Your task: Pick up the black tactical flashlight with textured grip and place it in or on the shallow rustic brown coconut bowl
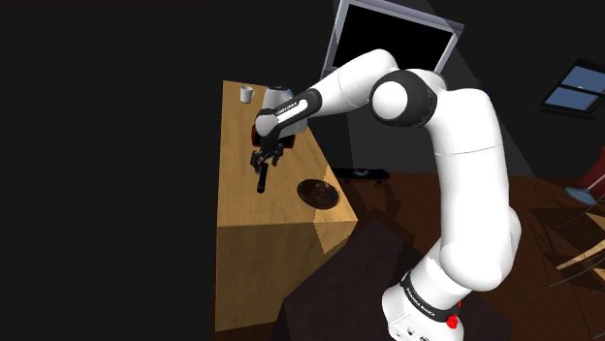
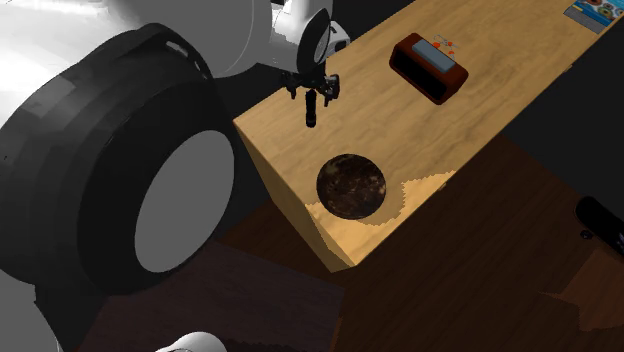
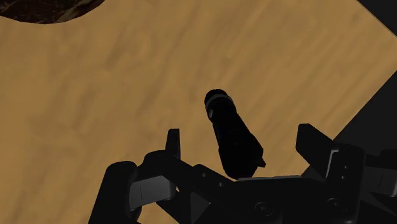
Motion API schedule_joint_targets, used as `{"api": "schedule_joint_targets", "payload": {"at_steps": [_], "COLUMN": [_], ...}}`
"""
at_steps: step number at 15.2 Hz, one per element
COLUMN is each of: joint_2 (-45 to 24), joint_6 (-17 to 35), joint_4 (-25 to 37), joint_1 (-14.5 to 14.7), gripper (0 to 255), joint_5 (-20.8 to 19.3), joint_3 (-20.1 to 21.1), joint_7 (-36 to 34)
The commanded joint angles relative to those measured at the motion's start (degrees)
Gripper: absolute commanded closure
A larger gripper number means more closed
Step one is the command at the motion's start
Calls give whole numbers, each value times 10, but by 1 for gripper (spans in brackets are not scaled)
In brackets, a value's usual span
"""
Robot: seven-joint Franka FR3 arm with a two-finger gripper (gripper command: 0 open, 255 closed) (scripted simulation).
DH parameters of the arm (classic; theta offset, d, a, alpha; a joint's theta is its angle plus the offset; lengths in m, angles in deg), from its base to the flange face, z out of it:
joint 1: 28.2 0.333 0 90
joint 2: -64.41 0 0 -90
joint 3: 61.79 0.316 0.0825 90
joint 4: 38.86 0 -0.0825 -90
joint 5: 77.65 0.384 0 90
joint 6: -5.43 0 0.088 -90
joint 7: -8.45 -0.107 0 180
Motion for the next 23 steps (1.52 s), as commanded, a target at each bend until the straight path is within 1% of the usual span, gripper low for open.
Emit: {"api": "schedule_joint_targets", "payload": {"at_steps": [1,9,10,19,23], "joint_2": [-10,-13,-13,-13,8], "joint_6": [9,12,12,12,-7], "joint_4": [1,2,2,2,-1], "joint_1": [0,0,0,0,0], "gripper": [0,0,255,255,255], "joint_5": [0,0,0,0,0], "joint_3": [0,0,0,0,0], "joint_7": [0,0,0,0,0]}}
